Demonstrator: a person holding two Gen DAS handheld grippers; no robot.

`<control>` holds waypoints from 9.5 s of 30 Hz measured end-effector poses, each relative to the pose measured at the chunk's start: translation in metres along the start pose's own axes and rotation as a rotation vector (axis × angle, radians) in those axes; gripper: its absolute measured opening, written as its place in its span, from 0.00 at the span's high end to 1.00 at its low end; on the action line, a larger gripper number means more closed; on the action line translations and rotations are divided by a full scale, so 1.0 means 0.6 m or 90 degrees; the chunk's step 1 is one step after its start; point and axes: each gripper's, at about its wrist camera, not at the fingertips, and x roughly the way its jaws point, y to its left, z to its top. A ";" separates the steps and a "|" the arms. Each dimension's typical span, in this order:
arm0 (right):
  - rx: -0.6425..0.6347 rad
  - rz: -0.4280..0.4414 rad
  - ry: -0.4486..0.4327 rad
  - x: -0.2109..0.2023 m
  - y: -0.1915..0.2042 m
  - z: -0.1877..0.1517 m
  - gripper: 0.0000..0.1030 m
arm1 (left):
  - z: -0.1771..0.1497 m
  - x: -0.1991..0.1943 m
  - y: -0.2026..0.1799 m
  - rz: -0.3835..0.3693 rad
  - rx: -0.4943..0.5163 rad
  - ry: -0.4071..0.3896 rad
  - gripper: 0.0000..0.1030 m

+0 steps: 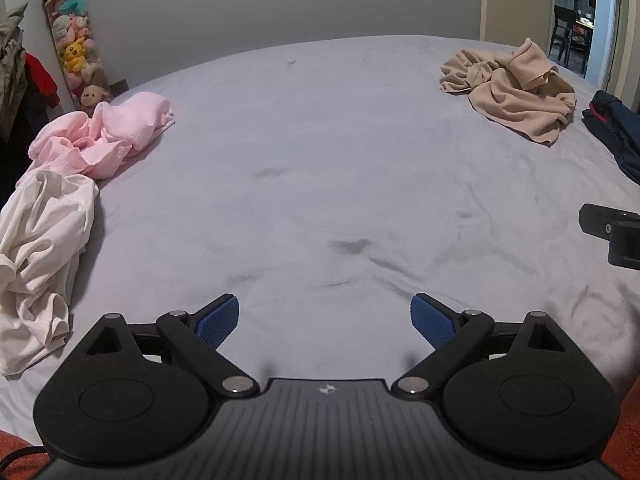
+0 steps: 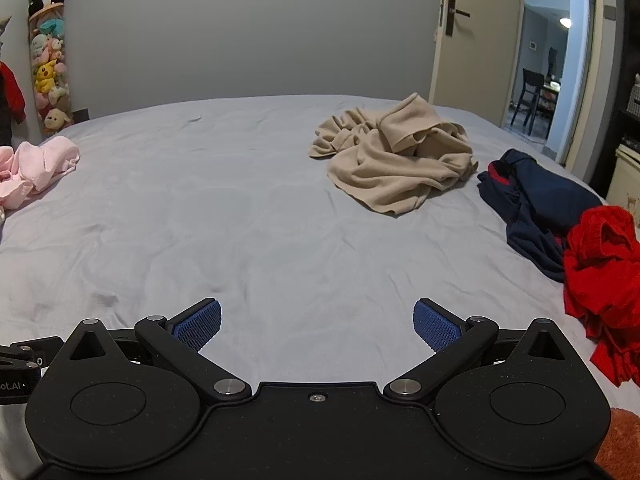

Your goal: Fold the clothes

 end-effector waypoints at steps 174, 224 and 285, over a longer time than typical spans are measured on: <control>-0.211 0.129 -0.171 -0.060 -0.245 0.513 1.00 | 0.666 -0.151 -0.169 -0.133 0.195 -0.296 0.95; -0.370 0.428 0.240 0.285 0.298 0.347 0.75 | 0.288 -0.186 0.122 -0.190 0.165 -0.130 0.95; -0.225 0.036 -0.269 -0.474 -0.066 0.587 0.99 | 0.407 -0.562 0.124 -0.006 0.081 -0.396 0.94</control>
